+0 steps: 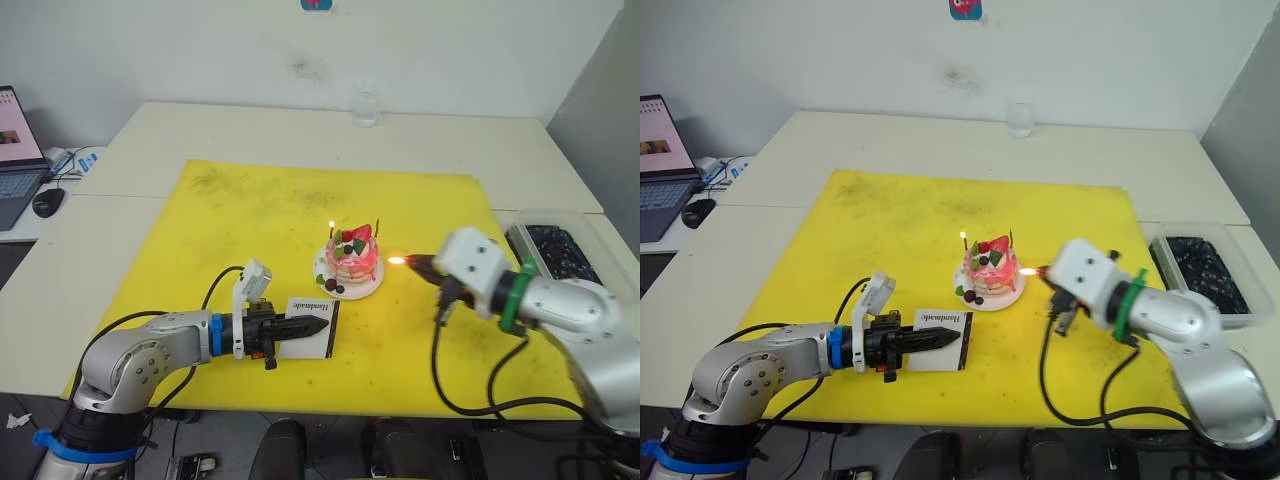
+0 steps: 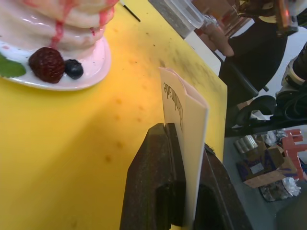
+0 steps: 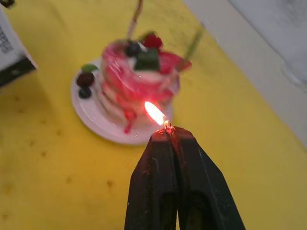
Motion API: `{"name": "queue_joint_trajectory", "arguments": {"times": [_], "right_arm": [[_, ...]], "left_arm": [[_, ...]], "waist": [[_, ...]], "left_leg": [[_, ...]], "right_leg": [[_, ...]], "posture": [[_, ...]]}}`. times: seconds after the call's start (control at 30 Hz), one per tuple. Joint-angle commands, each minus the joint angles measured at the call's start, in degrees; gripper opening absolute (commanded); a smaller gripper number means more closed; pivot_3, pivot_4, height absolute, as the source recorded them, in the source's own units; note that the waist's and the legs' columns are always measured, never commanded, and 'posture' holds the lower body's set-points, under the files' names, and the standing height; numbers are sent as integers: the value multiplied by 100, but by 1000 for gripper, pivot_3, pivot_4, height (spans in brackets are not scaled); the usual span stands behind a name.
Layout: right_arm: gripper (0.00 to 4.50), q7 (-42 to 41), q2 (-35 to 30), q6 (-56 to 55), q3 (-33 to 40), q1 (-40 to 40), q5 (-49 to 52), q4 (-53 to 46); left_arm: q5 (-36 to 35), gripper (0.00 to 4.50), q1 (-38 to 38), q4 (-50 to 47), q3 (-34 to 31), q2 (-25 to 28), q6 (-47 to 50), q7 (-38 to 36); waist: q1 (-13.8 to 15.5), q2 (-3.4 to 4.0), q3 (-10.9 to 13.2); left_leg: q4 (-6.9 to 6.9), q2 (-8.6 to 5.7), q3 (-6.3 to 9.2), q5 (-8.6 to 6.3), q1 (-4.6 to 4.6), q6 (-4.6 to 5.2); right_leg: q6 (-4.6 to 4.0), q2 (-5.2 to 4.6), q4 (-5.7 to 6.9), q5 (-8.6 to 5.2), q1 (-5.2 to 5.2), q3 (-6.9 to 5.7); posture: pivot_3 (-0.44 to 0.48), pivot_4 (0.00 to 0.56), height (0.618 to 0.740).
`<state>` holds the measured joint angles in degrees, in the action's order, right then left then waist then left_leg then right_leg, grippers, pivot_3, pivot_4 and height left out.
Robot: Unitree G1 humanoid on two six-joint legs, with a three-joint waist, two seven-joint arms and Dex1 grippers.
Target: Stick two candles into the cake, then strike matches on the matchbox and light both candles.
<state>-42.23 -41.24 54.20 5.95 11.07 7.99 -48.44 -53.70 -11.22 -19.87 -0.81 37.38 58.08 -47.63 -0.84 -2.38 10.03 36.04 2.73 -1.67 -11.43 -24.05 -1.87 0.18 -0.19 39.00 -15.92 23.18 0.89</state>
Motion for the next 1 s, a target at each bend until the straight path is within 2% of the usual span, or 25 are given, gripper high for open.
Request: {"name": "queue_joint_trajectory", "arguments": {"times": [0.03,0.2,0.33,0.53,0.63,0.73,0.93,0.97,1.0], "right_arm": [[44,57,-209,-130,1071,-346,19,218],[44,541,-279,-837,2034,-442,-210,1793],[44,1009,-272,-1346,2222,-258,-347,3010],[44,1243,-410,-1802,2090,-31,-356,4415],[679,1384,-377,-1783,2127,99,-285,4791],[1763,1440,-366,-1806,2210,104,-179,4763],[4059,1434,-358,-1773,2537,-164,138,4120],[4384,1344,-357,-1795,2557,-245,231,3899],[4449,1219,-338,-1784,2575,-310,382,3623]], "left_arm": [[-12,0,-55,-134,42,-111,-77,1],[-1,0,56,-195,14,-179,-103,52],[-26,0,110,-254,10,-228,-101,123],[-23,0,158,-289,-14,-282,-108,201],[-25,0,163,-306,-17,-312,-105,255],[-28,0,195,-317,-56,-289,-100,257],[-16,0,246,-320,-75,-263,-114,254],[-14,0,245,-314,-75,-261,-116,250],[-12,0,244,-312,-75,-259,-119,250]], "waist": [[-1,0,0],[-17,0,0],[-23,1,0],[-60,5,1],[-66,8,1],[-67,16,-1],[-66,20,-2],[-66,20,-2],[-66,20,-2]], "left_leg": [[0,0,0,0,1,0],[0,-5,-2,0,6,0],[-2,-6,-5,0,4,0],[-3,-7,-6,0,4,1],[-2,-7,-7,0,5,1],[-2,-6,-7,0,4,1],[-3,-5,-6,0,4,1],[-2,-5,-6,0,4,1],[-2,-5,-5,0,4,1]], "right_leg": [[0,1,1,0,0,1],[1,6,2,2,-2,4],[-1,9,1,1,-1,6],[-1,13,1,0,-1,7],[1,16,3,1,-2,9],[1,22,3,1,-2,9],[1,26,3,1,-2,9],[2,26,3,1,-2,9],[2,25,3,1,-2,9]], "posture": [[0,150,740],[0,150,740],[0,150,740],[0,150,740],[0,150,740],[0,150,740],[0,150,740],[0,150,740],[0,150,740]]}}
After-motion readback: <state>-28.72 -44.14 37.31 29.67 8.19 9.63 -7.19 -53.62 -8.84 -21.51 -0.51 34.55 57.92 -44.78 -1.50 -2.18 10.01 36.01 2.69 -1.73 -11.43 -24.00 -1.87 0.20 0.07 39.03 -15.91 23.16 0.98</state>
